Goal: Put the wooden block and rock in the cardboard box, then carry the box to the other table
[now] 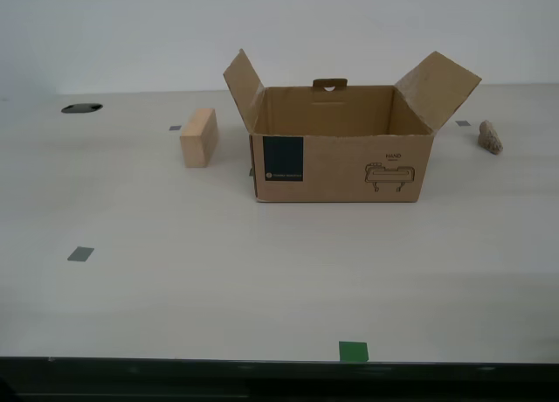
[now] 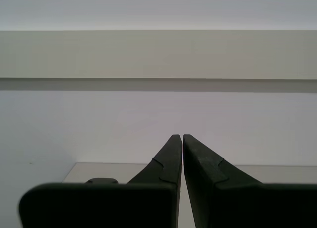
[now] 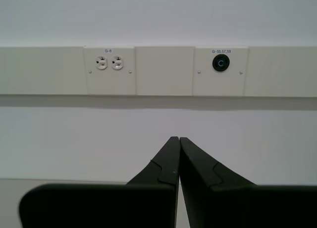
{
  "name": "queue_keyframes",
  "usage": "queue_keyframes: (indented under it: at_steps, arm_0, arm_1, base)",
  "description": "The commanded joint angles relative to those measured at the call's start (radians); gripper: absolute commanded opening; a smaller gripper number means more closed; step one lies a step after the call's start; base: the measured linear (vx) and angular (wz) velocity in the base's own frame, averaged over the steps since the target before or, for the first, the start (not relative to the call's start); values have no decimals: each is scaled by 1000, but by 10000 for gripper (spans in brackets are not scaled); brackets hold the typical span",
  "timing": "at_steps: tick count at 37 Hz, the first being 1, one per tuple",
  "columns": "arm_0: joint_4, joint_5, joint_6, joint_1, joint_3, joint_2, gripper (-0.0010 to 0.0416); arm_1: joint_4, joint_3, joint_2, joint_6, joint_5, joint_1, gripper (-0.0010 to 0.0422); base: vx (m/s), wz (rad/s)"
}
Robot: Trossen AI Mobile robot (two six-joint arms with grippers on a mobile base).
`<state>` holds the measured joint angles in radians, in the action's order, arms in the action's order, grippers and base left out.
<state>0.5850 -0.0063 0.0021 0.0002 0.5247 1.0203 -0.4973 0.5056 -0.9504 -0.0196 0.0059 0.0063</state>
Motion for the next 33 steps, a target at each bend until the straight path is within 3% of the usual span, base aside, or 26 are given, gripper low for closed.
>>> queue_keyframes:
  at_steps: [1, 33]
  arm_0:
    - [5, 0, 0, 1, 0, 0, 0]
    - [5, 0, 0, 1, 0, 0, 0]
  arm_1:
    - [-5, 1, 0, -3, 4, 0, 0]
    - [-5, 1, 0, -3, 4, 0, 0]
  base:
    - [0, 0]
    - [0, 0]
